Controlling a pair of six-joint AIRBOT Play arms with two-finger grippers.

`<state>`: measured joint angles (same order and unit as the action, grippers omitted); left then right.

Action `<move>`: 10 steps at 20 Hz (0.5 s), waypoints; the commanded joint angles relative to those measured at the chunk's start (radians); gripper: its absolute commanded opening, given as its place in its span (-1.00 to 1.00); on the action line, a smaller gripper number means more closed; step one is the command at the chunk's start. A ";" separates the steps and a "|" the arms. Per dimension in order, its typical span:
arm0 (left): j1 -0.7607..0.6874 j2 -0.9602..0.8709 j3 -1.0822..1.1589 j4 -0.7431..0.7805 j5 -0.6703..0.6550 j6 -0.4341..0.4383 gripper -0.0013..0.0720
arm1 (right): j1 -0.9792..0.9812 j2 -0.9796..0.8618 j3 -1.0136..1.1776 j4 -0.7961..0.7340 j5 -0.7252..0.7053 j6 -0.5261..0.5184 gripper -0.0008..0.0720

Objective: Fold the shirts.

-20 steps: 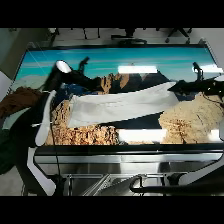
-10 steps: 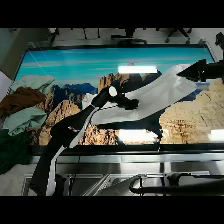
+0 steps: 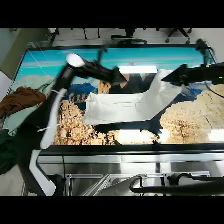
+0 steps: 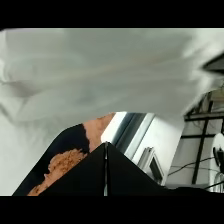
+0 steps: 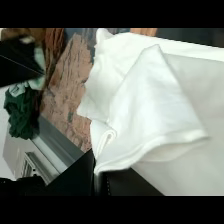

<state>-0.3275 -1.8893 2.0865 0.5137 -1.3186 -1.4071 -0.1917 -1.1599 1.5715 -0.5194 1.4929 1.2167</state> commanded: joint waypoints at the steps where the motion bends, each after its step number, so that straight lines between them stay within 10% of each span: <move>1: 0.201 0.252 0.002 -0.115 -0.065 0.040 -0.92 | 0.267 -0.024 -0.018 0.011 -0.246 0.003 -0.93; 6: 0.434 0.501 -0.055 -0.122 -0.089 0.073 -0.92 | 0.768 -0.227 -0.018 0.008 -0.880 -0.131 -0.90; 8: 0.486 0.576 -0.149 -0.121 -0.088 0.106 -0.92 | 0.930 -0.370 -0.014 0.008 -1.123 -0.148 0.21; 10: 0.512 0.618 -0.220 -0.122 -0.079 0.137 -0.92 | 0.990 -0.439 -0.002 0.008 -1.172 -0.148 0.37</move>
<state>0.1181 -1.3602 1.9560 0.3996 -1.3998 -1.3163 0.6403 -1.4815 1.5585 -0.5072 0.5922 1.1046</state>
